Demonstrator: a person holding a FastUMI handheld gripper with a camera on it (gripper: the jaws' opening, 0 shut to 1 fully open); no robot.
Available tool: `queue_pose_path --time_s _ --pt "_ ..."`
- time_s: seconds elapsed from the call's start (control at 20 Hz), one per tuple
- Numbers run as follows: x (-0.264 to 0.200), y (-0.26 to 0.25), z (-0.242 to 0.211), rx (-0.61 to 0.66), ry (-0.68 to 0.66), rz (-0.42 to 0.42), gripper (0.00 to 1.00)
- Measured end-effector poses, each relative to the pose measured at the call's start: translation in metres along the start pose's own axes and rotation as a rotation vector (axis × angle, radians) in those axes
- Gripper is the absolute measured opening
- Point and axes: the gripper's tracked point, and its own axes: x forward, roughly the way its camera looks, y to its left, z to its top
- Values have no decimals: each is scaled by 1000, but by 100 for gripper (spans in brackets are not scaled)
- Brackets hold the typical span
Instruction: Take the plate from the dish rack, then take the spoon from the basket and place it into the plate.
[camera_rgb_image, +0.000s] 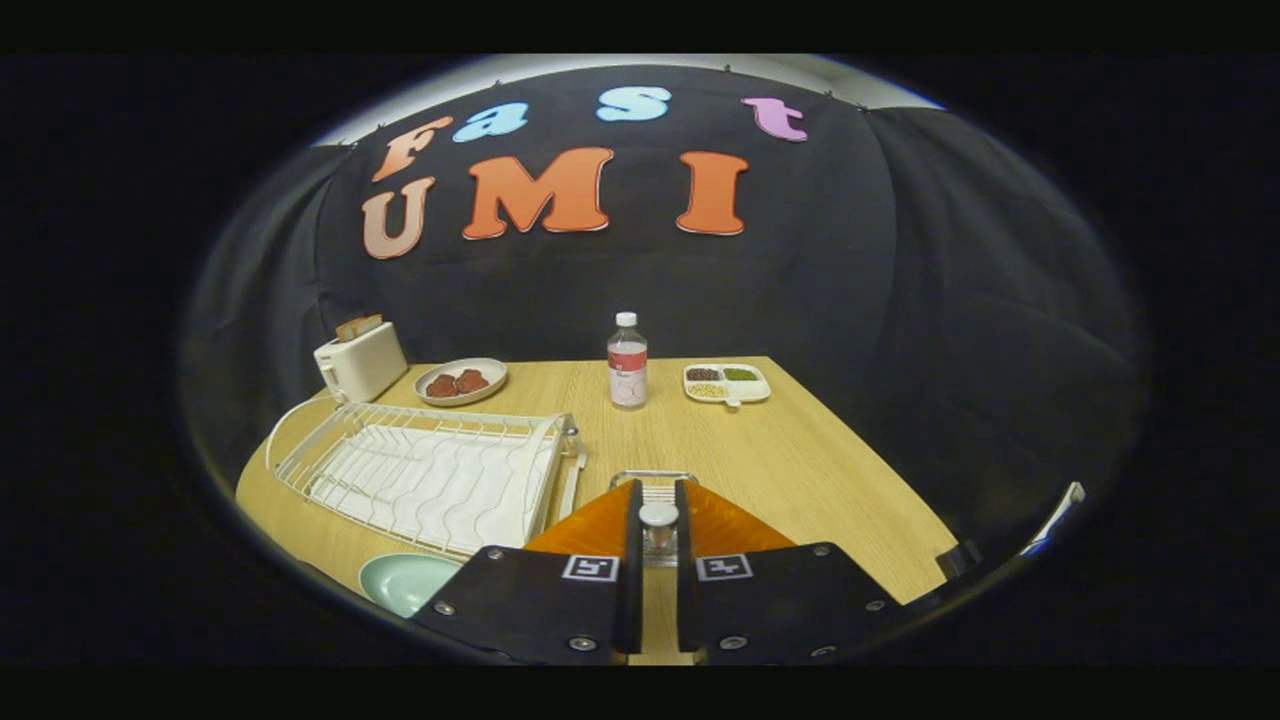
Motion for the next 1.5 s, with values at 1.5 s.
queue_pose_path --time_s 1.5 --pt "-101 143 45 -81 22 373 14"
